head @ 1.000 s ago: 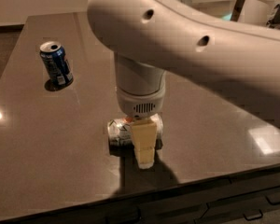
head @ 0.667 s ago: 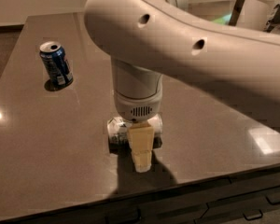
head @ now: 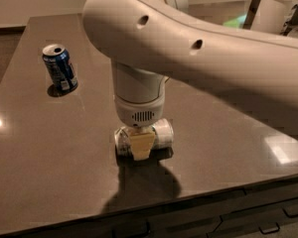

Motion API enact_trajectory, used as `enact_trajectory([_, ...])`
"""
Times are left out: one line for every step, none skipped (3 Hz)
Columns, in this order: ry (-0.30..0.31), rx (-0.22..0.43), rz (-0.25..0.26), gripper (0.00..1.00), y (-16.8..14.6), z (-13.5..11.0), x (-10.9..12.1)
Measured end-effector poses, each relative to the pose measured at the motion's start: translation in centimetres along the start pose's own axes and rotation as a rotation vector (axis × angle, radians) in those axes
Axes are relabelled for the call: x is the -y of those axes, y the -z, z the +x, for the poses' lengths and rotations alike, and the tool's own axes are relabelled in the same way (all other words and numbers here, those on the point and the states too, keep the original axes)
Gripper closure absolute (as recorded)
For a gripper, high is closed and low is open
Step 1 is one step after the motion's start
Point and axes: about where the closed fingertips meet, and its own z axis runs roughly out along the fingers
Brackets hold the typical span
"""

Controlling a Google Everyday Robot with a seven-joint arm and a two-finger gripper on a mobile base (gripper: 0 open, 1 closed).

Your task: Place 7up can upright

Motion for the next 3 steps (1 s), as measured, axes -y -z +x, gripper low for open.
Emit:
enact_trajectory([-0.007, 0.035, -0.013, 0.72, 0.7, -0.2, 0.9])
enact_trajectory([-0.022, 0.101, -0.024, 0.95, 2.0, -0.5, 1.2])
enact_trajectory([-0.045, 0.225, -0.031, 1.00, 4.1, -1.0, 1.4])
